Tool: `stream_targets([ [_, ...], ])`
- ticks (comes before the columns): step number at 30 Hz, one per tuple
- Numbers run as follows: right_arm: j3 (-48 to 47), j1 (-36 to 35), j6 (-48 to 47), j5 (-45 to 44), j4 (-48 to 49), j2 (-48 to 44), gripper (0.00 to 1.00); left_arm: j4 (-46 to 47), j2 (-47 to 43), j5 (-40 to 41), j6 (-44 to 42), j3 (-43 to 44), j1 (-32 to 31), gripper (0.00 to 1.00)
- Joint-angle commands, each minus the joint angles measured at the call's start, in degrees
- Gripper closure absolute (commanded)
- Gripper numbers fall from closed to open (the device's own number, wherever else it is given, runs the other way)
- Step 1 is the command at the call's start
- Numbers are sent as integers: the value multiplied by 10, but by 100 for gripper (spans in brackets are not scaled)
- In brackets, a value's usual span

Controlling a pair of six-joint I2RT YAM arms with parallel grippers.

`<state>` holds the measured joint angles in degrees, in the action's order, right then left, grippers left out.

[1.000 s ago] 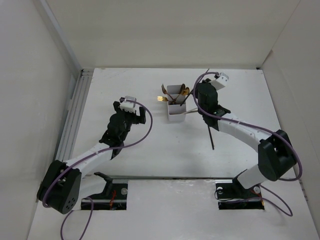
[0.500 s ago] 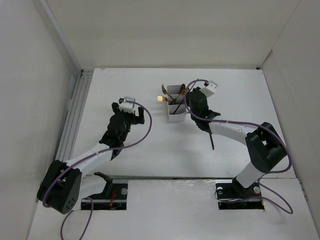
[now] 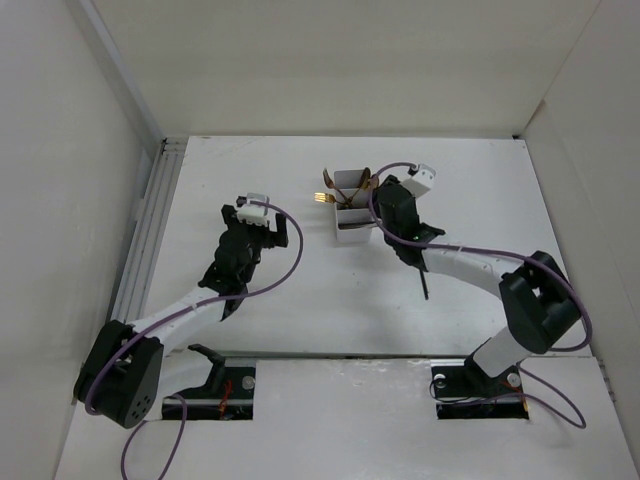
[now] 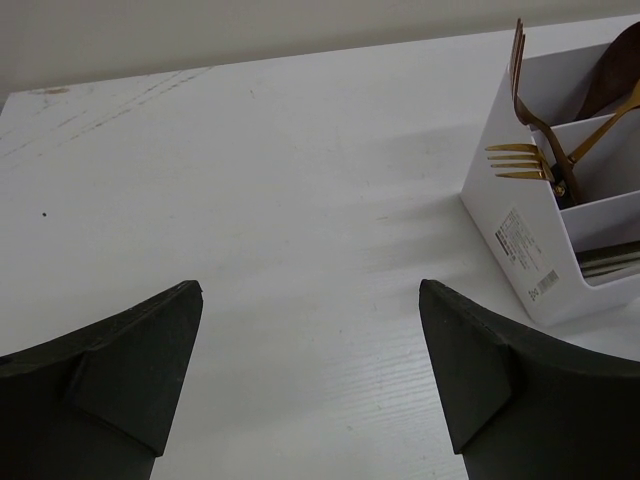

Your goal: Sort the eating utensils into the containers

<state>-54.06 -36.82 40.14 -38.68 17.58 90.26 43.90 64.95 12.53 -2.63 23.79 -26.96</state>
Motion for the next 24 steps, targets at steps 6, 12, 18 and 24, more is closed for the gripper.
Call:
stream_targets([
  [6,-144,-6,-193,91,-73,-60,50,30,-28,1,3,-13,-3,12],
  [12,-365,73,-261,261,-411,-28,29,44,-40,-9,8,-24,-3,12],
  [18,-275,226,-239,369,-513,-131,35,44,-46,-9,14,-24,-3,12],
  [24,-157,324,-259,435,-583,-131,67,34,-46,-15,25,-24,-3,12],
])
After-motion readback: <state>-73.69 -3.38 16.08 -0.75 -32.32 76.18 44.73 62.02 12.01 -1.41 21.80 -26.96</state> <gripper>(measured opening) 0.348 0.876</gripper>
